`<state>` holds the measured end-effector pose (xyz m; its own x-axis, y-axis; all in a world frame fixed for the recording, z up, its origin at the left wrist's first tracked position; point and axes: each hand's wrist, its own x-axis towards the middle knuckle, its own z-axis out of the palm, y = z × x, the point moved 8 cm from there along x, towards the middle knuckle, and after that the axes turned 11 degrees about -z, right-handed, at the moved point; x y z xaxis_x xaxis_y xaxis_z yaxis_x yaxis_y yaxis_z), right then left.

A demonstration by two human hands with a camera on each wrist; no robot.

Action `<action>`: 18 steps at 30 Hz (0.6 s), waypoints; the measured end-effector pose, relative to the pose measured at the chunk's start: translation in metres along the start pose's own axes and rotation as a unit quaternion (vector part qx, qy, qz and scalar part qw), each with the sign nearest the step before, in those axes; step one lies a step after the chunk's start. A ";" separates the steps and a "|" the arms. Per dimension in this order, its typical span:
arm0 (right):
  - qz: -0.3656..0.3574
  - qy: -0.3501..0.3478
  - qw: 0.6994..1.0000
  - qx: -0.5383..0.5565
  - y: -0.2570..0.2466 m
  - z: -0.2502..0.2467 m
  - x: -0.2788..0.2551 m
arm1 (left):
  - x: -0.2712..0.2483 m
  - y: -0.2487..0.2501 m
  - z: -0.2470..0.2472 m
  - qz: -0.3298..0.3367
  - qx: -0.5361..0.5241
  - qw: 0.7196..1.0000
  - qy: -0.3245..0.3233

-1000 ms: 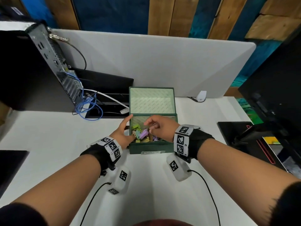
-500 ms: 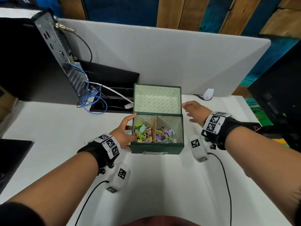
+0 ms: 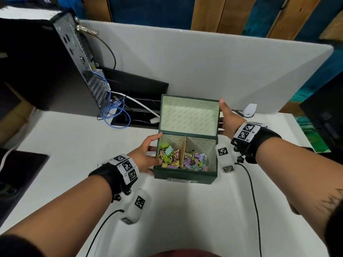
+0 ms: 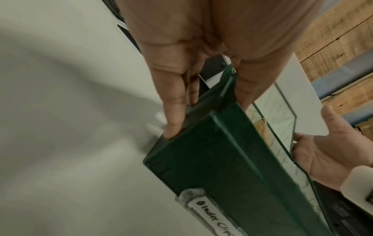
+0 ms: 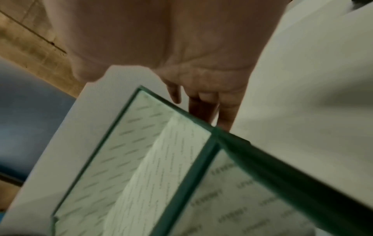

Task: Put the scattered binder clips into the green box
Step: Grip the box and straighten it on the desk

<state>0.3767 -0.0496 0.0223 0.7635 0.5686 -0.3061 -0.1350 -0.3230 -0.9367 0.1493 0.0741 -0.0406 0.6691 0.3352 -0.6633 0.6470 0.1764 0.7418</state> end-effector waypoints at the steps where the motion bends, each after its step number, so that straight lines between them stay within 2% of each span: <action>1: -0.011 0.006 1.000 -0.002 -0.005 -0.002 -0.001 | -0.001 0.000 -0.001 0.006 0.005 1.000 0.003; 4: -0.069 -0.003 0.996 -0.055 -0.015 -0.011 0.002 | -0.004 -0.002 -0.008 0.012 -0.007 1.000 0.027; 7: -0.156 -0.015 0.984 -0.088 -0.028 -0.017 -0.018 | -0.007 -0.003 -0.017 -0.011 -0.083 0.995 0.052; 12: -0.240 -0.108 0.945 -0.195 -0.026 -0.008 -0.062 | -0.011 0.002 -0.023 -0.044 -0.159 0.983 0.081; 14: -0.258 -0.124 0.923 -0.259 -0.018 -0.004 -0.080 | -0.011 0.001 -0.022 -0.057 -0.184 0.978 0.078; 18: -0.252 -0.176 0.886 -0.348 0.019 0.007 -0.097 | -0.014 0.001 -0.011 -0.073 -0.163 0.982 0.066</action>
<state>0.2955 -0.1052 0.0326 0.3564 0.9339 -0.0281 0.6817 -0.2804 -0.6757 0.1367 0.0804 -0.0296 0.5116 0.3971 -0.7620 0.5667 0.5107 0.6466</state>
